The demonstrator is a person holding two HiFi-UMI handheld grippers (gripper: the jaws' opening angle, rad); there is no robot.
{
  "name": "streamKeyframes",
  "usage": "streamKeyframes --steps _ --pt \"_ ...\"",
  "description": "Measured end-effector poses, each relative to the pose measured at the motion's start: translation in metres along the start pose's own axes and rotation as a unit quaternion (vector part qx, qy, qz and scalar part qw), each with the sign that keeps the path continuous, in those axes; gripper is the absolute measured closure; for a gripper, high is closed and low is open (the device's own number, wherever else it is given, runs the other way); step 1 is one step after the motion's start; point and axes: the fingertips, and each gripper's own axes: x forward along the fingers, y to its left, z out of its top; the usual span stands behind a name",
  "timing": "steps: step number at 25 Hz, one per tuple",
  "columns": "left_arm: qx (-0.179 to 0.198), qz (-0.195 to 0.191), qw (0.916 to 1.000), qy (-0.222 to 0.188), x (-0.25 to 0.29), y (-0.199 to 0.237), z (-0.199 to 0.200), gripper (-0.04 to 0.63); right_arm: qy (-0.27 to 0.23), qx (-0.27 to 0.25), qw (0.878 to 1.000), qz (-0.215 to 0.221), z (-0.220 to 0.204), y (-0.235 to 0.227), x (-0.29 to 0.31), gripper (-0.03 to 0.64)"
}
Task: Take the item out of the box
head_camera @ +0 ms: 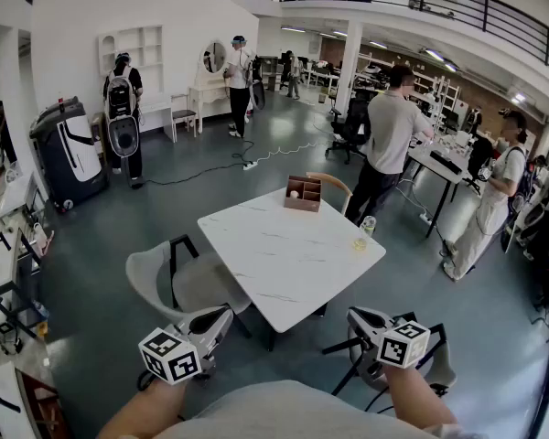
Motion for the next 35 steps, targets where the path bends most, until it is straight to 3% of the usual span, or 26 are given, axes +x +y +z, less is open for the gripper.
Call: streamKeyframes --steps 16,28,35 --pt "0.017 0.013 0.9997 0.006 0.028 -0.046 -0.003 0.597 -0.008 0.016 1.0 0.013 0.007 -0.033 -0.031 0.609" --pt "0.018 0.028 0.9993 0.015 0.061 -0.117 -0.033 0.595 -0.016 0.01 0.998 0.065 0.004 -0.057 -0.077 0.609" --pt "0.018 0.042 0.9986 0.028 0.062 -0.127 -0.043 0.595 -0.016 0.023 0.996 0.08 -0.007 -0.064 -0.079 0.609"
